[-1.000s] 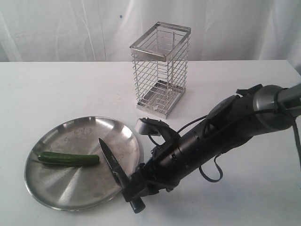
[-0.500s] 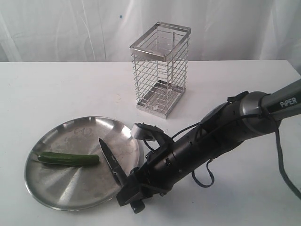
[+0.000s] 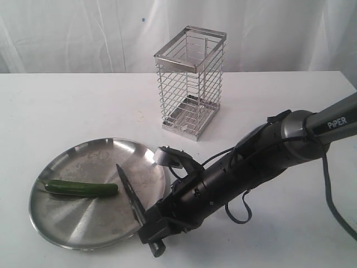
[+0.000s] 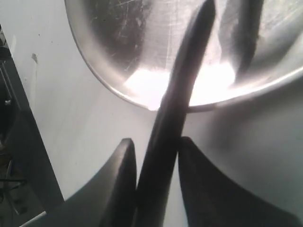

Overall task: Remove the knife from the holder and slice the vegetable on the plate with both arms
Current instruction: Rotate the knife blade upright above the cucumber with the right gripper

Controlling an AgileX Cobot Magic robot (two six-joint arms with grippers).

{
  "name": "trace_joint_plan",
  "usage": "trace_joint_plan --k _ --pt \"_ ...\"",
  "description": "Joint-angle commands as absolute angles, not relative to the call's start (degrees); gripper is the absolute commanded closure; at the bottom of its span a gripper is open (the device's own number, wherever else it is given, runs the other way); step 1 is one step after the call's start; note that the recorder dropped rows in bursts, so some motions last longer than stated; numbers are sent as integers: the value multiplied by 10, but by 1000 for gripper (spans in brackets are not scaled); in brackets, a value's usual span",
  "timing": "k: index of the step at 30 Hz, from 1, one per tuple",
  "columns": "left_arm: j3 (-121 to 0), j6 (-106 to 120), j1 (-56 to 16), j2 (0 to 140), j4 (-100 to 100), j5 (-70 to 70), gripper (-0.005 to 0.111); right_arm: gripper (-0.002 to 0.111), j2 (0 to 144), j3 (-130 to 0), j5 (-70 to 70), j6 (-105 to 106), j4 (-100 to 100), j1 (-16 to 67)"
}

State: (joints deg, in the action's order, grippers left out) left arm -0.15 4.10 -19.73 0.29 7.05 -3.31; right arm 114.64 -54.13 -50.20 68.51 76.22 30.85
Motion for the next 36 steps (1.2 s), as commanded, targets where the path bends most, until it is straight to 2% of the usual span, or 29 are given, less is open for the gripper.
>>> trace_joint_plan --k 1,8,13,24,26,29,33,36 --pt "0 39 -195 0 72 -31 107 90 1147 -542 -511 693 773 310" --pt "0 39 -195 0 72 -31 107 107 1114 -542 -479 693 777 308" --pt "0 39 -195 0 72 -31 107 108 1067 -542 -474 693 772 308" --pt "0 39 -195 0 72 -31 107 108 953 -485 -354 631 729 336" --pt "0 39 -195 0 72 -31 107 108 930 -482 -322 598 705 357" --pt "0 39 -195 0 72 -31 107 108 896 -480 -253 502 657 440" --pt "0 39 -195 0 72 -31 107 108 903 -473 -117 385 637 533" --pt "0 39 -195 0 72 -31 107 108 921 -440 -92 282 650 572"
